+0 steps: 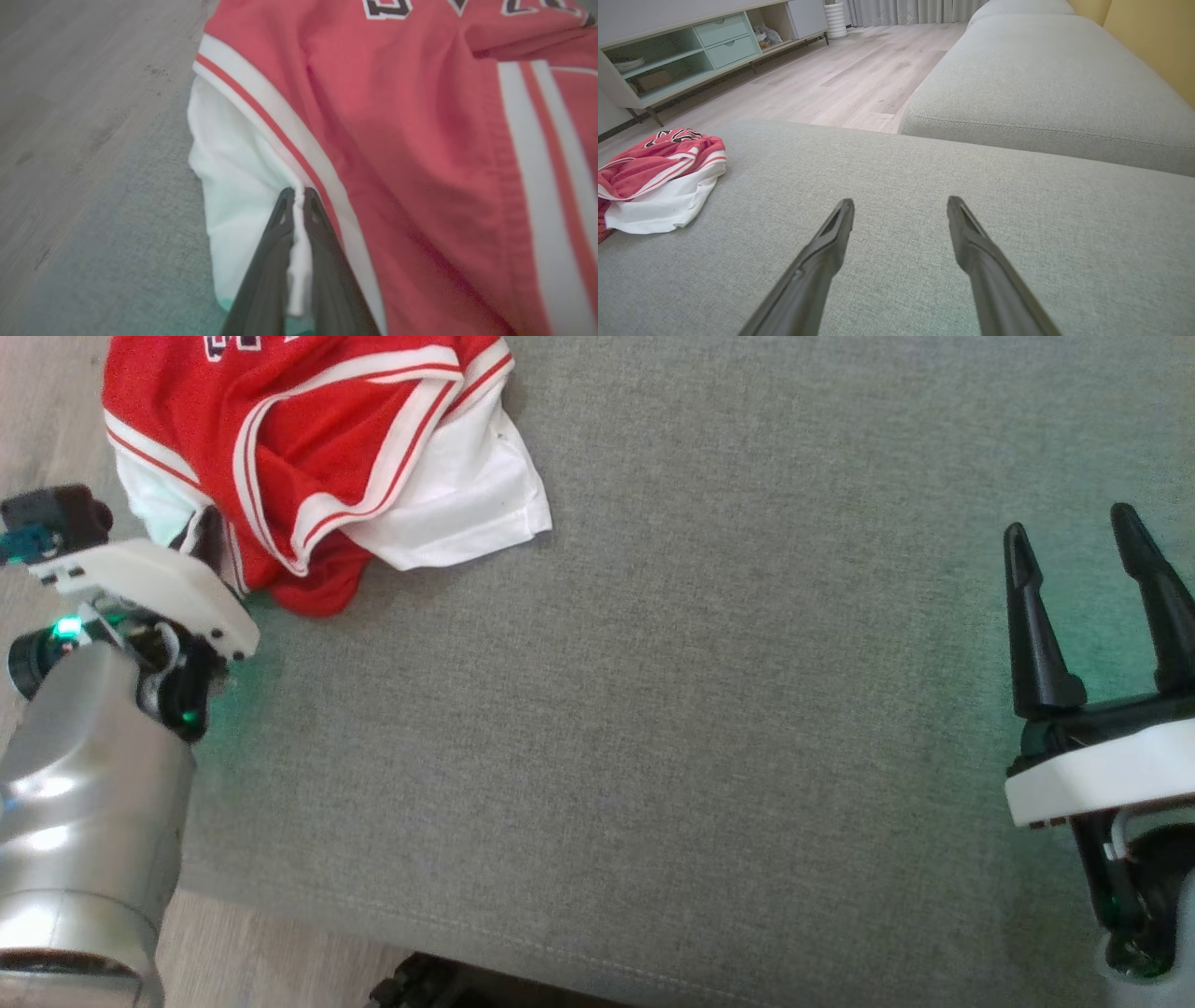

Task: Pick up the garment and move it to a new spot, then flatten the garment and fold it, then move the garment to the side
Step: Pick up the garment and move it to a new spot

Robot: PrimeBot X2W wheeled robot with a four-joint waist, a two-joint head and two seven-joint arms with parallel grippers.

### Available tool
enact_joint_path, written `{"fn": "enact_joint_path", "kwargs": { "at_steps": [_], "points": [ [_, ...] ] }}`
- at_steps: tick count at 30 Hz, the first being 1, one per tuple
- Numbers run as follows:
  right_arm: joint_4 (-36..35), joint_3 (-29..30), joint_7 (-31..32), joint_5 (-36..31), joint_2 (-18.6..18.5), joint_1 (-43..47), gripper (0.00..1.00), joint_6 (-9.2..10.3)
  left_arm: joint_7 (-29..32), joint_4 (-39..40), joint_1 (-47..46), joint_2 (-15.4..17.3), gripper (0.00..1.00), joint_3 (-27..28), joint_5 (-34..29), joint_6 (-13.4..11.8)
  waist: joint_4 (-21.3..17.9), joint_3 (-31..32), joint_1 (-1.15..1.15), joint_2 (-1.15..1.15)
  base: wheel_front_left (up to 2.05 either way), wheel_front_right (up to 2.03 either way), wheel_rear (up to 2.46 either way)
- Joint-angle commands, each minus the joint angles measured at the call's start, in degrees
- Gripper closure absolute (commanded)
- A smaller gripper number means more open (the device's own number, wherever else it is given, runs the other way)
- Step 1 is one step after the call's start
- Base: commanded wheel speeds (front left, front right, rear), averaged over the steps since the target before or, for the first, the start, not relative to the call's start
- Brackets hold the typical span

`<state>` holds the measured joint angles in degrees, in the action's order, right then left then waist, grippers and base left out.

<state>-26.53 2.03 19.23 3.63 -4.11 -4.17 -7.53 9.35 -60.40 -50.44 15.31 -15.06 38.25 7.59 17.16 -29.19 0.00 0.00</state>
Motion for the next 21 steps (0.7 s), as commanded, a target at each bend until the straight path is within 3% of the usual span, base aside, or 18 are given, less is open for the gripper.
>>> {"fn": "enact_joint_path", "kwargs": {
  "at_steps": [1,8,13,21],
  "points": [
    [-1.6,-1.4,-0.8,0.4,0.4,-0.5,0.0,0.04,-1.2,-0.4,1.3,3.1,1.0,0.4,-0.5,-0.1,-0.1,1.2,0.0,0.0,0.0,0.0,0.0],
    [1.8,-2.4,-4.6,1.9,0.9,0.3,0.0,0.04,-15.3,0.2,2.3,6.6,1.0,0.9,-2.4,-1.0,-1.6,8.8,0.0,0.0,0.0,0.0,0.0],
    [3.9,-3.0,-6.6,2.8,1.0,1.3,0.0,0.04,-20.7,3.5,4.1,8.3,1.0,1.3,-3.4,-2.5,-2.8,13.9,0.0,0.0,0.0,0.0,0.0],
    [6.8,-4.6,-8.9,5.6,1.2,4.5,0.0,0.04,-22.8,27.5,17.5,10.6,1.0,2.9,-4.3,-10.2,-7.6,22.4,0.0,0.0,0.0,0.0,0.0]
  ]
}}
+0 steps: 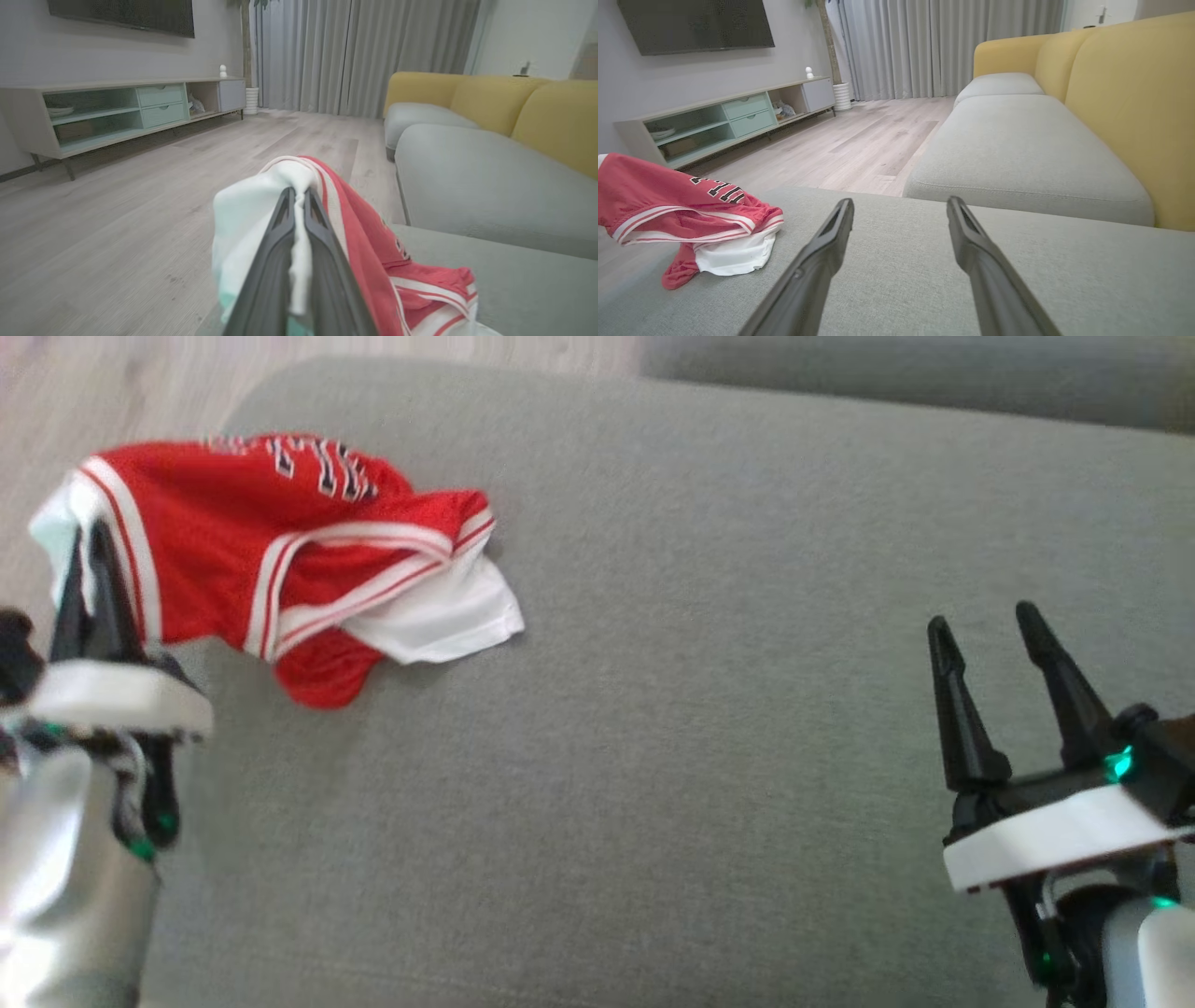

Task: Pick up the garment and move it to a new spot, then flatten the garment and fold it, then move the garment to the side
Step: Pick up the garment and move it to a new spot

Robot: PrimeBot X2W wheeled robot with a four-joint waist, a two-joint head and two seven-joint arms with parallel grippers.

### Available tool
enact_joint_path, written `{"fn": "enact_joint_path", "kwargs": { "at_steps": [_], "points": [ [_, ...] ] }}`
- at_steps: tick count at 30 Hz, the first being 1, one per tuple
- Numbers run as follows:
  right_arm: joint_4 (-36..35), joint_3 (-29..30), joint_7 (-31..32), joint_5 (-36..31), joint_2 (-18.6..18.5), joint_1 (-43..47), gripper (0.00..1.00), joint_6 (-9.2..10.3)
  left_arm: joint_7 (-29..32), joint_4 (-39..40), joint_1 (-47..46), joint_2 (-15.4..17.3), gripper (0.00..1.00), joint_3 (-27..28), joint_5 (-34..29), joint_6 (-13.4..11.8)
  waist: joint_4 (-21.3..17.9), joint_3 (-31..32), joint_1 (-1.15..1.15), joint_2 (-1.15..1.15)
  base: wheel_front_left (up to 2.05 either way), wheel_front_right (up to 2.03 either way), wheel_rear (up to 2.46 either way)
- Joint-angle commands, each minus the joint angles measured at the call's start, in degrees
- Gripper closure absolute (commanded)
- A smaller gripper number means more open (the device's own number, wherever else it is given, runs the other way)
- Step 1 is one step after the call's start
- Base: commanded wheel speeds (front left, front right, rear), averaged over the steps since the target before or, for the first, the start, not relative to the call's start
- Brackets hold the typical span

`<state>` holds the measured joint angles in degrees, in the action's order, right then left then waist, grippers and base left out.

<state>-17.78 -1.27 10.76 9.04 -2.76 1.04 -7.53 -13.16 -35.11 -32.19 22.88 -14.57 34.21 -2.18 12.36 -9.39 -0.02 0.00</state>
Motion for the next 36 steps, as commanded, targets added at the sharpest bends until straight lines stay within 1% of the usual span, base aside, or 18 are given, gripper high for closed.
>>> {"fn": "enact_joint_path", "kwargs": {
  "at_steps": [1,4,5,7,9,12,15,21,24,27,28,29,30,33,34,36],
  "points": [
    [-1.9,-1.3,-0.5,0.4,-0.2,-0.3,0.0,0.04,0.4,6.4,1.7,2.9,1.0,2.5,-0.3,-1.7,-3.5,2.9,0.02,0.0,0.0,0.0,0.0],
    [-2.2,-1.6,-0.6,1.2,-0.1,0.7,0.0,0.04,3.6,19.6,8.9,2.4,1.0,1.6,-0.4,-5.5,-6.6,3.1,0.02,0.0,0.0,0.0,0.0],
    [-2.4,-1.5,-0.7,1.5,-0.1,0.9,0.0,0.04,5.0,23.7,10.8,2.1,1.0,0.9,-0.4,-6.3,-7.7,2.8,0.02,0.0,0.0,0.0,0.0],
    [-2.7,-1.2,-0.8,2.1,-0.1,1.1,0.0,0.04,7.9,30.6,13.7,1.5,1.0,-1.3,-0.9,-7.4,-9.9,1.9,0.02,0.0,0.0,0.0,0.0],
    [-2.9,-0.9,-0.9,2.6,-0.1,1.1,0.0,0.04,10.8,35.5,14.8,0.3,1.0,-4.8,-1.4,-7.1,-12.1,0.7,0.02,0.0,0.0,0.0,0.0],
    [-3.1,-0.5,-1.3,3.4,-0.1,0.9,0.0,0.04,14.8,39.1,13.7,-1.9,1.0,-11.4,-2.9,-5.1,-15.2,-1.3,0.02,0.0,0.0,0.0,0.0],
    [-3.1,-0.2,-1.8,4.2,-0.1,0.2,0.0,0.04,17.2,39.0,10.4,-5.0,1.0,-17.3,-4.1,-2.1,-18.3,-3.7,0.02,0.0,0.0,0.0,0.0],
    [-2.6,1.0,-3.4,5.6,-0.1,-1.0,0.0,0.04,18.6,36.1,2.7,-13.1,1.0,-27.4,-6.4,4.2,-22.4,-8.7,0.02,0.0,0.0,0.0,0.0],
    [-2.1,1.4,-4.2,6.2,-0.1,-1.5,0.0,0.04,18.4,34.4,0.2,-16.1,1.0,-31.3,-7.4,6.2,-23.6,-10.6,0.02,0.0,0.0,0.0,0.0],
    [-1.2,1.5,-5.0,6.5,-0.1,-2.1,0.0,0.04,18.3,31.8,-0.7,-17.6,1.0,-34.6,-7.1,7.5,-24.1,-12.0,0.02,0.0,0.0,0.0,0.0],
    [-1.0,1.4,-5.3,6.6,-0.1,-2.3,0.0,0.04,18.0,30.8,-0.8,-17.9,0.78,-35.3,-6.8,7.8,-24.1,-12.2,0.02,0.0,0.0,0.0,0.0],
    [-0.7,1.5,-5.6,6.7,-0.1,-2.4,0.0,0.04,17.5,30.0,-1.0,-18.0,0.1,-35.9,-6.9,7.9,-24.0,-12.3,0.02,0.0,0.0,0.0,0.0],
    [-0.5,1.6,-5.8,6.7,-0.1,-2.5,0.0,0.04,16.6,29.3,-1.2,-18.2,0.0,-36.2,-7.0,8.1,-23.8,-12.4,0.02,0.0,0.0,0.0,0.0],
    [0.2,2.0,-6.1,6.8,-0.1,-2.6,0.0,0.04,13.8,27.8,-1.6,-18.2,0.0,-36.5,-8.2,8.0,-22.7,-12.0,0.02,0.0,0.0,0.0,0.0],
    [0.2,2.0,-6.1,6.8,-0.1,-2.6,0.0,0.04,13.8,27.8,-1.6,-18.2,0.0,-36.5,-8.2,8.0,-22.7,-12.0,0.02,0.0,0.0,0.0,0.0],
    [0.6,2.1,-6.1,6.5,-0.1,-2.7,0.0,0.04,11.8,27.6,-1.8,-17.8,0.0,-36.0,-8.9,7.6,-21.7,-11.1,0.02,0.0,0.0,0.0,0.0]
  ]
}}
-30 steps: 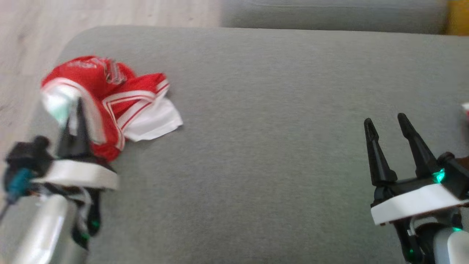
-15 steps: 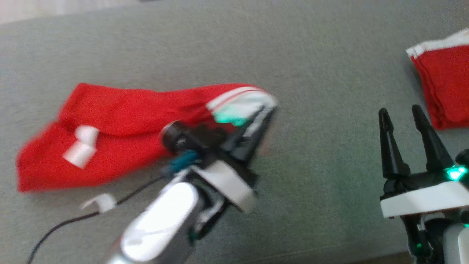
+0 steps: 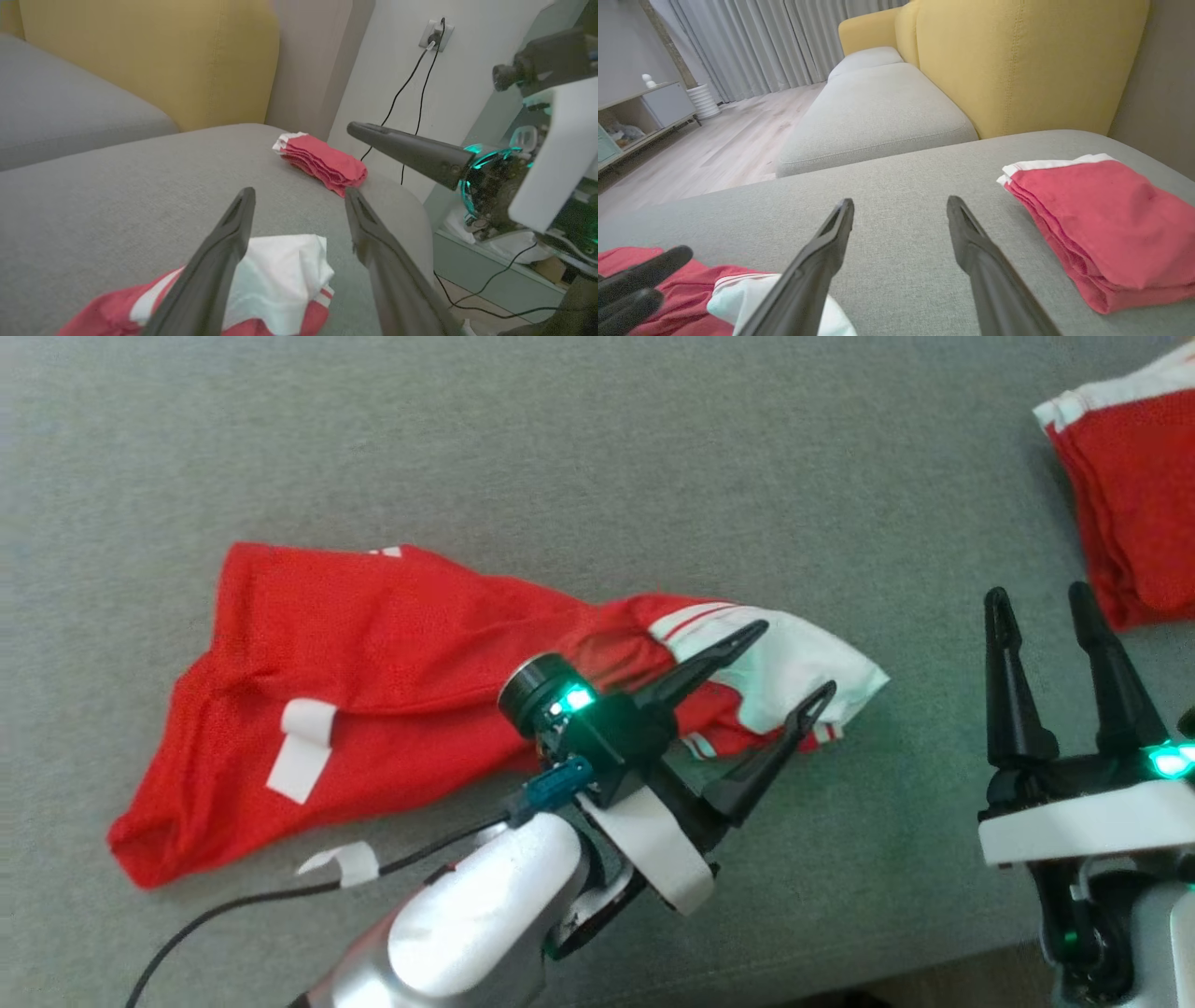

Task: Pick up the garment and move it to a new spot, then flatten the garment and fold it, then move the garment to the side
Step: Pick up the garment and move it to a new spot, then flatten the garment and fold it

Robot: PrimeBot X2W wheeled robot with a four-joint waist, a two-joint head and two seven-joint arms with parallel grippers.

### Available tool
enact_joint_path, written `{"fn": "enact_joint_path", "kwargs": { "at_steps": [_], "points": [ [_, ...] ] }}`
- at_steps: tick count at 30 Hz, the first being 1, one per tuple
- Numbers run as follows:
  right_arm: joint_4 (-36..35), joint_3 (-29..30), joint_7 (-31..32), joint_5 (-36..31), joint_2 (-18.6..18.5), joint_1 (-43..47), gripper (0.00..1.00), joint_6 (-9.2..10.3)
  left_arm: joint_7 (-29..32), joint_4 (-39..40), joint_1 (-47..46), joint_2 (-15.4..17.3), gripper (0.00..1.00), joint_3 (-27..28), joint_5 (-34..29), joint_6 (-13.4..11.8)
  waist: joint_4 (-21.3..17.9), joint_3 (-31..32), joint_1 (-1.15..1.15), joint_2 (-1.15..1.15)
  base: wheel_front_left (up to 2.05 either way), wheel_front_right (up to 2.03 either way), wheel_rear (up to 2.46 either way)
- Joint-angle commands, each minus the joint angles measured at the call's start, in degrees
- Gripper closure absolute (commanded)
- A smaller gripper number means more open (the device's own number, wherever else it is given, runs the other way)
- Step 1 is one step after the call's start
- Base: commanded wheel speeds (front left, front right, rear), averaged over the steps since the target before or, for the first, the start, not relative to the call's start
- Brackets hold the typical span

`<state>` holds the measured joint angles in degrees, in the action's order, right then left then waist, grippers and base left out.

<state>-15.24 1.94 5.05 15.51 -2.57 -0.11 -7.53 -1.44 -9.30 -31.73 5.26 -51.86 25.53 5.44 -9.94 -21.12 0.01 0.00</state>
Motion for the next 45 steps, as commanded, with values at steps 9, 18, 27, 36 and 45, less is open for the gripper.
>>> {"fn": "enact_joint_path", "kwargs": {
  "at_steps": [9,18,27,36,45],
  "points": [
    [-1.7,0.1,1.2,-1.4,-0.3,-0.9,0.0,0.04,-6.9,4.6,0.3,5.6,0.0,9.0,-1.2,-6.3,7.4,5.9,-0.01,0.0,0.0,0.0,0.0],
    [-2.4,-0.7,3.8,-2.8,-0.3,0.4,0.0,0.04,-11.8,2.7,8.0,13.5,0.0,22.2,4.4,-12.2,13.0,9.4,-0.01,0.0,0.0,0.0,0.0],
    [-2.1,-0.7,4.9,-3.8,-0.3,3.1,0.0,0.04,-13.4,1.5,17.3,18.6,0.0,31.8,6.5,-14.1,15.6,13.3,-0.01,0.0,0.0,0.0,0.0],
    [-3.4,-1.1,5.6,-3.4,-0.3,8.1,0.0,0.04,-11.9,6.5,27.6,21.5,0.0,33.5,6.4,-16.4,14.2,16.9,-0.01,0.0,0.0,0.0,0.0],
    [-3.7,-1.9,6.0,-2.4,-0.3,11.4,0.0,0.04,-7.3,11.5,32.5,22.3,0.0,31.3,5.9,-19.0,12.9,19.4,-0.01,0.0,0.0,0.0,0.0]
  ]
}}
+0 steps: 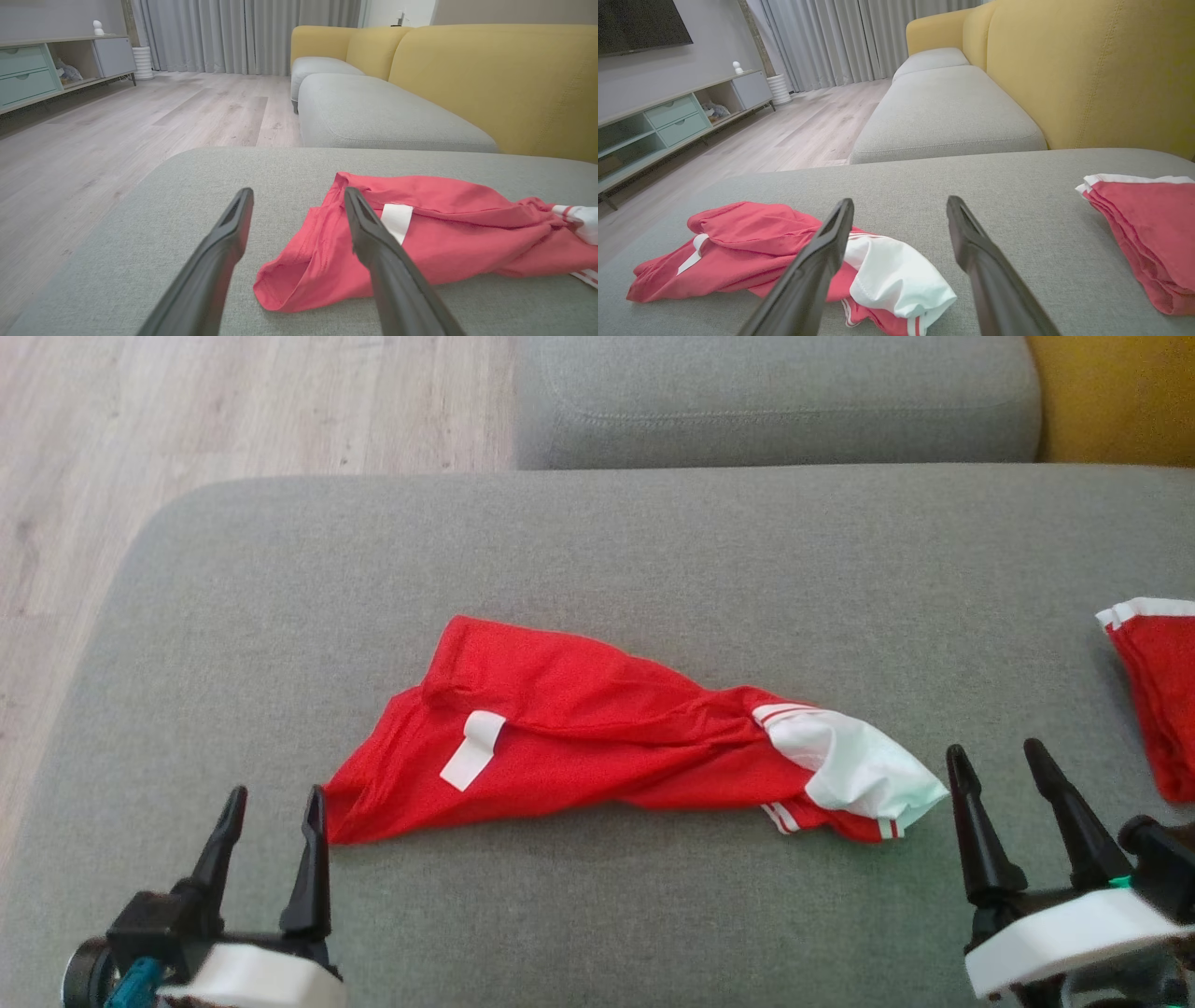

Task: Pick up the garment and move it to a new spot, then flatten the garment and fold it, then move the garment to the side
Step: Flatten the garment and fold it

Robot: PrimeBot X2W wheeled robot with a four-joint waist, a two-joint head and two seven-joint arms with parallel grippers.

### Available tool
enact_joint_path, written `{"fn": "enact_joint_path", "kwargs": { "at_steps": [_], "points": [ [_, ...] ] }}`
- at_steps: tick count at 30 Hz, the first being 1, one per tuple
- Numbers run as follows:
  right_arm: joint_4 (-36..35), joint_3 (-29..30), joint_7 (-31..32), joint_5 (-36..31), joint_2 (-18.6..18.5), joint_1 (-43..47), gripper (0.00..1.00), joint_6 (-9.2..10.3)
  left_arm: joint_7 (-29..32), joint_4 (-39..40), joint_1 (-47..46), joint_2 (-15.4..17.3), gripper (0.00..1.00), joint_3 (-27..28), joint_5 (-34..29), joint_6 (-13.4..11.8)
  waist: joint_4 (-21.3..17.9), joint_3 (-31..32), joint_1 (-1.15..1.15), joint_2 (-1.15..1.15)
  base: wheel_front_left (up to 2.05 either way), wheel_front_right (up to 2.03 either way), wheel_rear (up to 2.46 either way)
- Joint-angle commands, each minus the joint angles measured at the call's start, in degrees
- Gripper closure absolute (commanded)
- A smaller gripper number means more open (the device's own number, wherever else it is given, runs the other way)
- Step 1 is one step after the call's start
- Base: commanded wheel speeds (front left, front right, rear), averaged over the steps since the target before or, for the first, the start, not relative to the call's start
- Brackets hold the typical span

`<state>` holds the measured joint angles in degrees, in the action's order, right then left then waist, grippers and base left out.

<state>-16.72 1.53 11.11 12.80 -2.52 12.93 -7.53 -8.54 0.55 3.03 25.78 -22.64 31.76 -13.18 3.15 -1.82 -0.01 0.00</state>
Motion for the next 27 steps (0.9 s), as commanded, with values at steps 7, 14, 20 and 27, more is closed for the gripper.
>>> {"fn": "enact_joint_path", "kwargs": {
  "at_steps": [7,14,20,27],
  "points": [
    [-2.4,-1.9,0.1,0.7,-0.4,-1.6,0.0,0.04,1.5,3.5,-1.3,2.3,0.0,1.8,-0.1,-1.2,-0.4,0.3,0.01,0.0,0.0,0.0,0.0],
    [-2.3,-1.9,-0.1,1.2,-0.4,-2.2,0.0,0.04,1.7,3.4,-2.0,2.4,0.0,1.7,0.0,-1.1,-0.2,-0.3,0.01,0.0,0.0,0.0,0.0],
    [-2.3,-2.1,-0.4,1.4,-0.4,-2.8,0.0,0.04,2.3,3.1,-3.5,2.7,0.0,1.1,0.0,-0.3,-0.1,-1.3,0.01,0.0,0.0,0.0,0.0],
    [-2.9,-1.9,-0.6,1.5,-0.4,-4.4,0.0,0.04,7.7,1.3,-12.6,1.6,0.0,-2.5,1.5,5.3,0.4,-5.2,0.01,0.0,0.0,0.0,0.0]
  ]
}}
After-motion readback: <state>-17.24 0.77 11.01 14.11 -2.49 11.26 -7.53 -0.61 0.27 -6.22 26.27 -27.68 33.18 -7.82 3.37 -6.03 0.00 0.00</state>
